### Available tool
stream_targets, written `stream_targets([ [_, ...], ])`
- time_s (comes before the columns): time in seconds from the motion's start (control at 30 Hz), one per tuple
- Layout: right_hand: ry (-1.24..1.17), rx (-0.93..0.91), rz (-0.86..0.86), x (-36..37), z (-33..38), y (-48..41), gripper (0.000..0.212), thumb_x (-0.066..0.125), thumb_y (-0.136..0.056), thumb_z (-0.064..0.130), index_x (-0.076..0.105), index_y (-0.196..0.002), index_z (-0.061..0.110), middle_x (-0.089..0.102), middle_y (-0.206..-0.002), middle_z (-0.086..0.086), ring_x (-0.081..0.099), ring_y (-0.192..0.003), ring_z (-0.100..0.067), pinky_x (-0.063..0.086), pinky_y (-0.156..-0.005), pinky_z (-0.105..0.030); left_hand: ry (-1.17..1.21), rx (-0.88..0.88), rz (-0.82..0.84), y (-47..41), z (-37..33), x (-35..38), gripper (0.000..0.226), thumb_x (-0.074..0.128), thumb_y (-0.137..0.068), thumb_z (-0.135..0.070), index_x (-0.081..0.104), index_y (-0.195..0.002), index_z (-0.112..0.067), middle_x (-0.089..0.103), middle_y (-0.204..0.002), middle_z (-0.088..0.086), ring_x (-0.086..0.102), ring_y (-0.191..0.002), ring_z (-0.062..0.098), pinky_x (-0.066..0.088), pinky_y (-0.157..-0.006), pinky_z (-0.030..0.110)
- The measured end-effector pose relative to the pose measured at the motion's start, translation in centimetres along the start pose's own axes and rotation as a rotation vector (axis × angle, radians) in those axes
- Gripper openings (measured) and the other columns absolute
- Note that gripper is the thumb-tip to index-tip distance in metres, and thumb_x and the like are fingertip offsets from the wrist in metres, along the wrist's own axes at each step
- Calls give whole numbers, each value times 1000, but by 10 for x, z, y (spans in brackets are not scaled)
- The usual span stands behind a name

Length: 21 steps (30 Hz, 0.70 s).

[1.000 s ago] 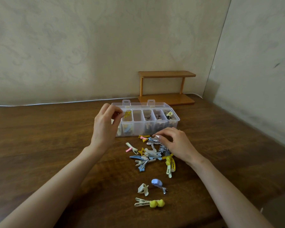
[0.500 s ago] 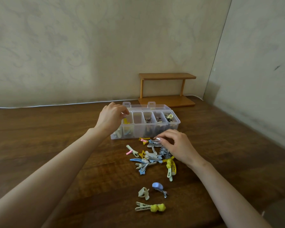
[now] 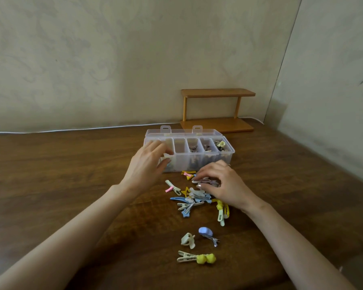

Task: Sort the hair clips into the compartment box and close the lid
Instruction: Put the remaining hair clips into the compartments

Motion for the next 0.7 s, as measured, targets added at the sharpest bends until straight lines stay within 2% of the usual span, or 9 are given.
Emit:
stream_targets([
  [0.07, 9, -39, 31, 5, 4, 0, 20, 67, -84, 32, 71, -103, 27, 61, -110, 10, 43, -111, -10, 38, -95, -33, 34, 18, 29, 6, -5, 3, 18, 66, -82, -12, 61, -99, -13, 58, -105, 4, 54, -94, 16, 49, -68, 27],
  [0.17, 115, -83, 93, 13, 10, -1, 30, 60, -84, 43, 68, -110, 30, 56, -121, 9, 38, -118, -11, 32, -98, -30, 26, 42, 44, 12, -7, 8, 18, 67, -82, -14, 61, -98, -14, 60, -103, 4, 54, -94, 17, 48, -68, 25],
  [0.27, 187, -101, 108, 17, 11, -2, 31, 59, -83, 44, 68, -109, 30, 53, -125, 9, 35, -122, -10, 29, -100, -31, 17, 56, 89, 15, -6, 13, 15, 67, -81, -15, 62, -95, -16, 60, -99, 1, 52, -90, 16, 44, -65, 21],
  [0.37, 165, -119, 87, 17, 12, -1, 20, 64, -82, 31, 68, -100, 24, 56, -119, 8, 38, -119, -12, 31, -99, -33, 61, 44, 146, 18, -6, 15, 9, 65, -83, -16, 64, -92, -18, 61, -94, -3, 49, -87, 11, 38, -62, 15],
  [0.5, 56, -86, 43, 15, 11, -2, 8, 71, -78, 25, 67, -84, 23, 61, -106, 10, 44, -110, -11, 36, -96, -34, 119, -17, 198, 21, -6, 13, 10, 60, -87, -15, 64, -96, -17, 58, -96, -7, 50, -92, 9, 46, -71, 24],
  [0.6, -85, -15, -22, 8, 10, -2, 9, 73, -78, 21, 65, -78, 24, 63, -97, 10, 48, -103, -9, 39, -91, -30, 155, -68, 234, 21, -5, 12, 12, 58, -88, -13, 63, -99, -16, 50, -95, -14, 48, -93, 5, 45, -76, 21],
  [0.7, -165, 34, -97, 2, 12, -1, 8, 72, -79, 18, 65, -78, 21, 61, -85, 10, 50, -92, -7, 43, -83, -28, 213, -92, 251, 21, -7, 14, 10, 60, -87, -15, 63, -96, -18, 53, -95, -14, 50, -90, 3, 46, -74, 20],
])
Point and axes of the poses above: each hand's wrist, its own y-axis away from the middle knuckle, its own x-axis out of the palm, z = x × y, the point moved 3 cm from there along -y, towards the middle knuckle
